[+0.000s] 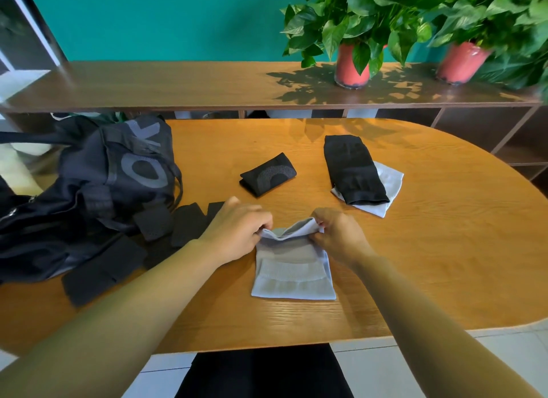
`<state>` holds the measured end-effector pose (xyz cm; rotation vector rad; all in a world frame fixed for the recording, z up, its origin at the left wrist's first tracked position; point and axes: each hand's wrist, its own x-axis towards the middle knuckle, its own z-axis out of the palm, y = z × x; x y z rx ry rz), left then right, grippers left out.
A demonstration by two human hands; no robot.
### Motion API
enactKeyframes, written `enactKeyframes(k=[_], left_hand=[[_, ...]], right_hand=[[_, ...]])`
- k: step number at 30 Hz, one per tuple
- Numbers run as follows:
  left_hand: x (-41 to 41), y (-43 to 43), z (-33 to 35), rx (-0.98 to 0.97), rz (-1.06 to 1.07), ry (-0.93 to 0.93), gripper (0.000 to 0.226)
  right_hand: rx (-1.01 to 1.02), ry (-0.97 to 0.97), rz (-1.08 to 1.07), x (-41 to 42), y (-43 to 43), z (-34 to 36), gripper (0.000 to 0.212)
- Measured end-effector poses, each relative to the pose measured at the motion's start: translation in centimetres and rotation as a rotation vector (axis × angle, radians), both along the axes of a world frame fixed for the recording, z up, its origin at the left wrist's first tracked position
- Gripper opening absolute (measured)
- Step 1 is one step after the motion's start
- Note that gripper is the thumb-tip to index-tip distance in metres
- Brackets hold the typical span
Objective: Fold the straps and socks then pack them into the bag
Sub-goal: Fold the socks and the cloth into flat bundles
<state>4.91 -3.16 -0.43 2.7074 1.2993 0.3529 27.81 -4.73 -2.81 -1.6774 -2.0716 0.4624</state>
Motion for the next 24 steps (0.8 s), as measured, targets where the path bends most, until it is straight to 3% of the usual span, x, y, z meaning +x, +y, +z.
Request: enactKeyframes(k=[4, 13, 18, 24], left_hand=[[0.1, -0.6, 0.0, 0.081, -0.039, 0.072, 0.016], [-0.4, -0.4, -0.9, 0.164, -0.038, 0.018, 0.032], [-0.3, -0.3, 0.5, -0.031, 0.007, 0.049, 0.034], [1.3, -2.2, 1.5, -0.293, -0.051, 0.031, 0.052]], right_hand=[[0.117, -0.009, 0.067, 0.4, -0.5, -0.3, 0.017], [0.347, -0.249, 0.22, 1.0, -2.0, -0.2, 0.03], [0.289, -0.24, 0.24, 1.3, -2.2, -0.8, 0.04], [0.224, 0.05, 0.056, 0.1, -2.8, 0.3, 0.037]])
